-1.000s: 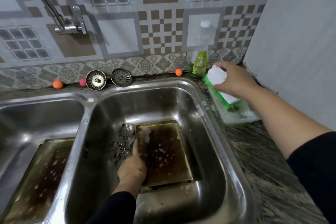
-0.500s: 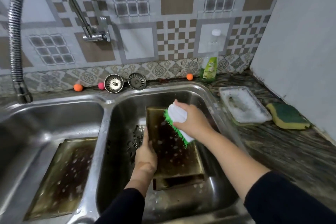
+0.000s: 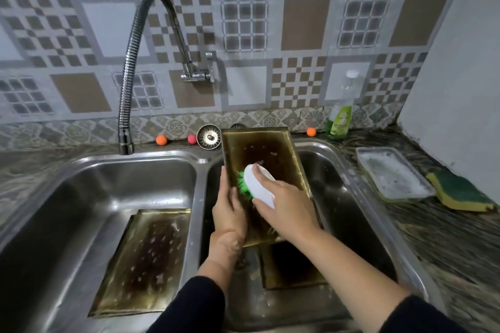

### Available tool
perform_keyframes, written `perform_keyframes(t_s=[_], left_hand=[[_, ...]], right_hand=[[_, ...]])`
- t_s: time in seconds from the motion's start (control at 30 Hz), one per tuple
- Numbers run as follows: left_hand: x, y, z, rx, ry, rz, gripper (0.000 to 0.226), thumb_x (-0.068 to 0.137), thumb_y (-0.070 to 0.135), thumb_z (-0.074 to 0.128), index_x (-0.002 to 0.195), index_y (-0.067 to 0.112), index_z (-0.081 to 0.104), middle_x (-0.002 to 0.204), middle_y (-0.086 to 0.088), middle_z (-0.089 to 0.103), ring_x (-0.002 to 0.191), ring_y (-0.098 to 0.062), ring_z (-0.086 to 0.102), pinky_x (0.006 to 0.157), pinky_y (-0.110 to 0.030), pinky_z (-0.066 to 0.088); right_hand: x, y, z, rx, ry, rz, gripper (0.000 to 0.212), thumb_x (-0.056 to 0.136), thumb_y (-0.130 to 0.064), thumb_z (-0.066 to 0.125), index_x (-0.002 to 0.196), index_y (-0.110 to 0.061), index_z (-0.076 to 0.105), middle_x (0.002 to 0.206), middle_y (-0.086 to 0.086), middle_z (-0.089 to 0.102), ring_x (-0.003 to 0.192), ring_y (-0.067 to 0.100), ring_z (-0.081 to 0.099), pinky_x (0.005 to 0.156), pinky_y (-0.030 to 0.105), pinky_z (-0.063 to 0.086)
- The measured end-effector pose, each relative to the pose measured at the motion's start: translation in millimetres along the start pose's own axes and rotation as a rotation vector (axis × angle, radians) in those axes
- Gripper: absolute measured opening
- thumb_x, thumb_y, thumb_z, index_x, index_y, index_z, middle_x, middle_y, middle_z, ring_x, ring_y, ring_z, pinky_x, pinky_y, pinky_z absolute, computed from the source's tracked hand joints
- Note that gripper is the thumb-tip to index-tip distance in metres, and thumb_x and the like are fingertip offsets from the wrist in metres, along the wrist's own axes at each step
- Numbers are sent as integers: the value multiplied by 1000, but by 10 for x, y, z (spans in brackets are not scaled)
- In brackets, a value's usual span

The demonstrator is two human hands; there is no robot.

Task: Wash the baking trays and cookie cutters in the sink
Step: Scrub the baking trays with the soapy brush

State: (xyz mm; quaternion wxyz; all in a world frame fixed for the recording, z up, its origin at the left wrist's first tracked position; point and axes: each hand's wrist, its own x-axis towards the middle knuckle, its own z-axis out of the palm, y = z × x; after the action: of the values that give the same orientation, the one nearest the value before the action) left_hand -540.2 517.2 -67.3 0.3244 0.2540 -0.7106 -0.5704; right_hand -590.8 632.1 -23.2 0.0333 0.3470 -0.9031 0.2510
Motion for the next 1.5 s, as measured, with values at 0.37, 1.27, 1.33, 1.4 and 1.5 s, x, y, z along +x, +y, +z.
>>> perform_keyframes(t_s=[0.37,1.27,1.33,1.4,1.5], left_hand=[[49,152,-23,-6,-102,153,68,94,-6,40,148,31,19,118,39,36,100,39,33,93,6,25],[16,450,11,-10,-201,208,79,85,-18,34,148,29,25,101,51,48,102,32,43,96,5,25],[44,456,8,-16,-166,209,78,84,-20,33,149,23,24,96,60,44,102,34,40,95,6,24],[112,442,-52,-15,-114,221,78,85,-19,34,150,24,24,101,59,44,104,30,43,97,3,26],[186,467,-197,58,-81,211,75,90,-9,38,150,33,21,118,34,55,105,14,52,97,-5,32]], right_hand=[[711,-340,-249,121,219,75,58,88,-46,56,142,-47,33,92,0,70,87,23,65,68,31,48],[805,219,-531,268,412,332,57,90,-43,59,143,-36,39,128,3,61,112,26,58,80,31,46],[818,178,-571,340,406,333,57,90,-41,60,143,-35,39,136,-2,55,118,23,55,81,25,46],[585,90,-386,311,382,312,56,89,-39,61,142,-37,40,125,-4,62,105,18,61,63,10,39],[118,31,-3,343,345,250,58,87,-38,64,141,-39,40,109,0,70,93,16,65,68,23,50]])
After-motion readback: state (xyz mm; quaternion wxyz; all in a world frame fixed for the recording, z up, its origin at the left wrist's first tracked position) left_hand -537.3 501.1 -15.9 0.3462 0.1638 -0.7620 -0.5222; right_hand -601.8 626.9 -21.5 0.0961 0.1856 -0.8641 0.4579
